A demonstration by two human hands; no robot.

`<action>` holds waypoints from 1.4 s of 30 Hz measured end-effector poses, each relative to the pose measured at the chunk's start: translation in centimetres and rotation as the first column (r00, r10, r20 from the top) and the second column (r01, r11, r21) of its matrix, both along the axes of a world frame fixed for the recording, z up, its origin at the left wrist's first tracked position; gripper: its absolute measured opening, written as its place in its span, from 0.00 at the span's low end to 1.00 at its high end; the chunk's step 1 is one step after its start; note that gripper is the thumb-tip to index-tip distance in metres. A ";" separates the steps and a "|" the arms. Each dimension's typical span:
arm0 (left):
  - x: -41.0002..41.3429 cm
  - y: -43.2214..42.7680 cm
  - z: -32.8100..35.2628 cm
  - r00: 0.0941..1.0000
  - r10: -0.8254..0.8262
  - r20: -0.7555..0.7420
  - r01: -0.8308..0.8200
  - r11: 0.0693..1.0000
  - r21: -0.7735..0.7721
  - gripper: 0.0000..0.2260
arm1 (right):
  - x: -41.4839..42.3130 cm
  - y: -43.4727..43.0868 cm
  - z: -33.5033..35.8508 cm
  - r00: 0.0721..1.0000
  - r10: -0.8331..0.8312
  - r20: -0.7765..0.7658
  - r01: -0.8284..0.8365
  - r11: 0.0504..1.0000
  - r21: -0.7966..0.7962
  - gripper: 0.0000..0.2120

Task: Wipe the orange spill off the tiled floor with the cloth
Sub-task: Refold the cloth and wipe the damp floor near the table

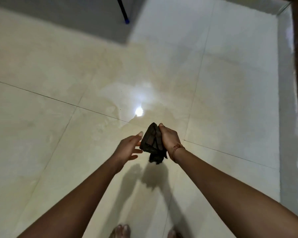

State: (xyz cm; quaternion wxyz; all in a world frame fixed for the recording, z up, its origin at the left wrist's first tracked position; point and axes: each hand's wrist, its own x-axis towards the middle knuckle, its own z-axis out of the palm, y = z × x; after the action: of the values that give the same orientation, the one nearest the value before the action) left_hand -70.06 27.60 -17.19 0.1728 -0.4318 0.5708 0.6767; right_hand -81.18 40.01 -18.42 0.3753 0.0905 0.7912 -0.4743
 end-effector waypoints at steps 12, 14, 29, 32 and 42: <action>2.5 -1.0 21.2 0.978 0.188 -0.093 -0.186 0.982 0.031 0.08 | 2.4 -2.7 21.3 0.982 0.176 0.062 -0.176 0.984 -0.012 0.15; 3.2 -2.3 23.2 0.971 0.212 -0.106 -0.207 0.977 0.057 0.11 | 2.8 -3.9 23.9 0.966 0.221 0.133 -0.207 0.972 -0.116 0.13; -0.8 -3.1 26.7 0.898 0.404 -0.176 -0.435 0.876 -0.209 0.09 | -4.0 -10.9 27.6 0.772 0.614 0.166 -0.609 0.789 -0.082 0.09; -2.3 -2.7 27.1 0.946 0.271 -0.176 -0.312 0.909 -0.278 0.16 | -5.5 -12.9 28.3 0.688 0.691 0.221 -0.691 0.717 -0.093 0.18; -1.1 -10.6 16.6 0.970 0.209 0.120 -0.135 0.883 -0.449 0.18 | -10.7 -18.8 16.9 0.511 0.827 -0.234 -0.786 0.560 0.263 0.13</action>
State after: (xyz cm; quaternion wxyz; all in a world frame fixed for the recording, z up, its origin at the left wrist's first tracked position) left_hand -71.20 16.98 -0.56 0.0573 -0.5631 0.6511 0.5058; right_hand -91.85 21.22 -1.56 0.4074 -0.3462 0.8203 -0.2031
